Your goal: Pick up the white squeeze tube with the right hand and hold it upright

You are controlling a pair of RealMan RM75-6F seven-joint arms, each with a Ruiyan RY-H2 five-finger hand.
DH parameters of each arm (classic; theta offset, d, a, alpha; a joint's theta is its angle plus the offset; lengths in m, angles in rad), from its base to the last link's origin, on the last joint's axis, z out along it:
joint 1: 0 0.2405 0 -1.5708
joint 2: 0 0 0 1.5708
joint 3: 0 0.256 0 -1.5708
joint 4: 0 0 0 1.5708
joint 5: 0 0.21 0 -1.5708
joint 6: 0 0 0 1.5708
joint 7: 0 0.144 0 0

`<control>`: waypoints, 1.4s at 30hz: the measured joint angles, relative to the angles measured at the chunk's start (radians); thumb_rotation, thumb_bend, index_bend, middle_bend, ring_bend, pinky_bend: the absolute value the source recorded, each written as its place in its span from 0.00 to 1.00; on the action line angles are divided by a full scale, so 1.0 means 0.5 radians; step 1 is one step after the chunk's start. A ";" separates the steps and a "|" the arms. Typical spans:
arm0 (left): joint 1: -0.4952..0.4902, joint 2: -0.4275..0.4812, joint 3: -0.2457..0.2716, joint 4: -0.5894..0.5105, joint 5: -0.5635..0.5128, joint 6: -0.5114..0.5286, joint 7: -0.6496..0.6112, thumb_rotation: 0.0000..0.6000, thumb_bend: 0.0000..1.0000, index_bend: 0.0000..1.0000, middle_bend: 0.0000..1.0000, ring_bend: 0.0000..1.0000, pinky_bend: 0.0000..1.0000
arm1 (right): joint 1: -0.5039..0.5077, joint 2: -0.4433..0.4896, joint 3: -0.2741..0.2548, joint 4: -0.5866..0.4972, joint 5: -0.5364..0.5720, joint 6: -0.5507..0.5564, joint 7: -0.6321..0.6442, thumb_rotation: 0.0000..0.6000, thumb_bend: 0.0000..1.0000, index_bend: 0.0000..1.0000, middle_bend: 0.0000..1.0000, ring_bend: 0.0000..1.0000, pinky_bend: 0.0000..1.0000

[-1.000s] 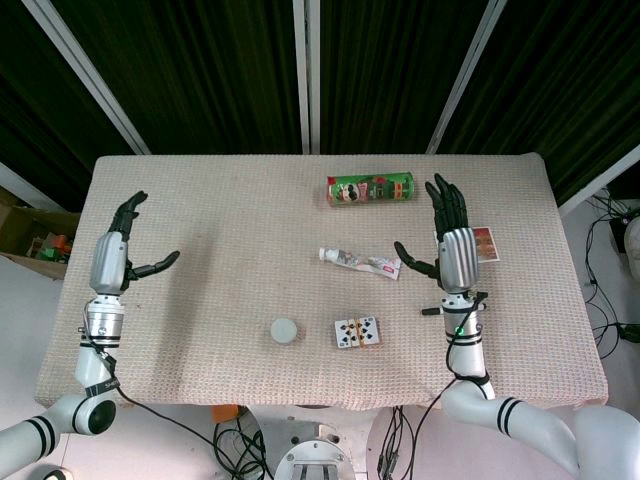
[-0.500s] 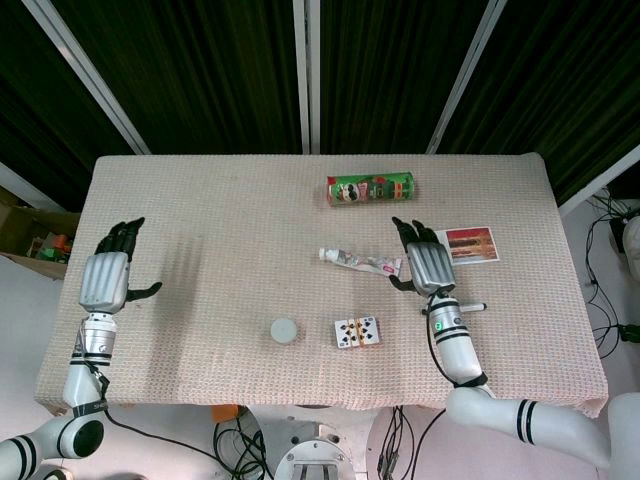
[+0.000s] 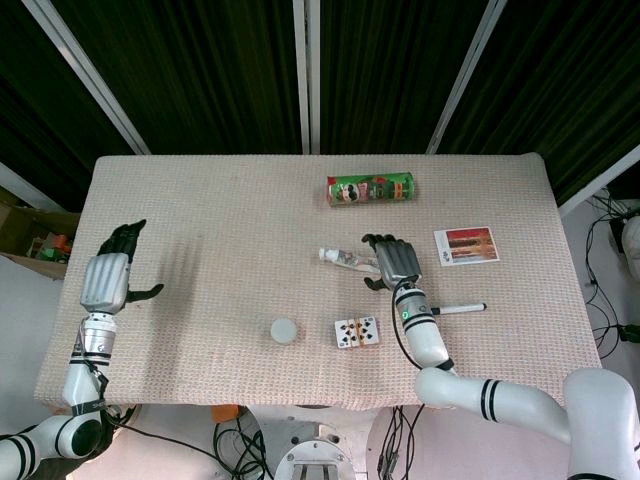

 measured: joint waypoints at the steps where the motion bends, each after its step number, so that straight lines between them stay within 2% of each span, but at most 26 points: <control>1: 0.000 0.001 -0.001 -0.001 0.003 0.000 -0.002 1.00 0.06 0.06 0.10 0.06 0.19 | 0.020 -0.020 0.002 0.024 0.026 -0.001 -0.014 1.00 0.18 0.28 0.31 0.22 0.37; 8: -0.001 0.008 -0.006 0.001 0.001 -0.005 -0.013 1.00 0.06 0.06 0.10 0.06 0.19 | 0.083 -0.081 0.006 0.111 0.114 -0.004 -0.059 1.00 0.18 0.33 0.33 0.24 0.38; 20: 0.005 0.006 -0.020 0.015 -0.002 0.007 -0.043 1.00 0.06 0.06 0.10 0.06 0.19 | 0.164 -0.161 0.017 0.252 0.222 -0.049 -0.081 1.00 0.21 0.34 0.34 0.26 0.40; 36: 0.001 -0.014 -0.015 0.052 -0.016 -0.023 -0.060 1.00 0.06 0.06 0.10 0.06 0.19 | 0.241 -0.275 0.011 0.408 0.267 -0.023 -0.148 1.00 0.26 0.45 0.42 0.35 0.49; 42: -0.002 -0.024 -0.016 0.064 -0.018 -0.032 -0.068 1.00 0.06 0.06 0.10 0.06 0.19 | 0.258 -0.322 0.004 0.477 0.247 0.009 -0.173 1.00 0.31 0.56 0.49 0.42 0.57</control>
